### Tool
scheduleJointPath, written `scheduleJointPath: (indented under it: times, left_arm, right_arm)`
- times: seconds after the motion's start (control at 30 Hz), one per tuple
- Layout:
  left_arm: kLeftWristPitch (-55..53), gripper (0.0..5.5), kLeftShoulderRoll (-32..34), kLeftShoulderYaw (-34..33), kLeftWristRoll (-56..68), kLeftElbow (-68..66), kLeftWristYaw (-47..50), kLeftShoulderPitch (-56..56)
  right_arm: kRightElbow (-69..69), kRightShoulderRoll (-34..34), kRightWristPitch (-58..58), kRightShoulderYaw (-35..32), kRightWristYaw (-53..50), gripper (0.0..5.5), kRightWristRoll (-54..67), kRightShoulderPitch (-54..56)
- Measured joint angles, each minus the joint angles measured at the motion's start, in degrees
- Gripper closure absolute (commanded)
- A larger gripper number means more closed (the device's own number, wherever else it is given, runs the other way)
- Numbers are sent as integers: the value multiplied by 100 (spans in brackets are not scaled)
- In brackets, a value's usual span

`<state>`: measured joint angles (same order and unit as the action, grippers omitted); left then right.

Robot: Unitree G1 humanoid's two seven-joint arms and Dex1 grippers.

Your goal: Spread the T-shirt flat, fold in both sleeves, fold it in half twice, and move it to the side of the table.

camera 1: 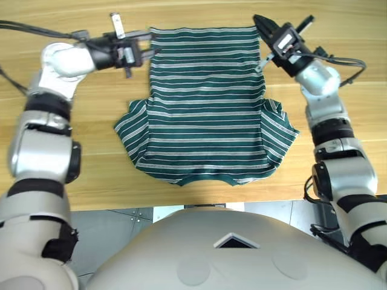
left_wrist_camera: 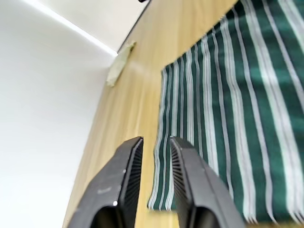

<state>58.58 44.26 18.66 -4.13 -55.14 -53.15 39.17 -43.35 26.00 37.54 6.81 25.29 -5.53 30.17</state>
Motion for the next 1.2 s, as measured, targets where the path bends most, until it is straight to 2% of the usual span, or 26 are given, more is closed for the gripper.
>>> scheduleJointPath:
  times: [0.13,0.2,0.3,0.4,0.47,0.83,1.2]
  left_arm:
    - [-366,309,1269,-179,686,1478,-906,-1435]
    - [-572,291,1887,-415,949,2188,-1025,-2358]
    - [-808,245,2440,-785,1086,3140,-953,-3628]
    - [-1021,198,2461,-881,523,3535,-579,-4326]
    - [-1163,167,2447,-903,-95,3485,-271,-4379]
    - [-1111,12,2013,-570,-1490,2878,657,-3290]
    - [-1154,12,1894,-268,-1053,3390,334,-3258]
  right_arm:
    - [289,32,-160,-102,104,550,137,-132]
    - [329,-41,-228,-89,106,550,133,-138]
    - [340,-101,-245,-67,101,550,123,-139]
    - [294,-135,-244,-63,88,550,111,-141]
    - [256,-138,-242,-61,74,550,91,-144]
    - [267,-190,-214,-8,-26,550,-78,-346]
    - [439,-189,-243,47,29,550,-99,-543]
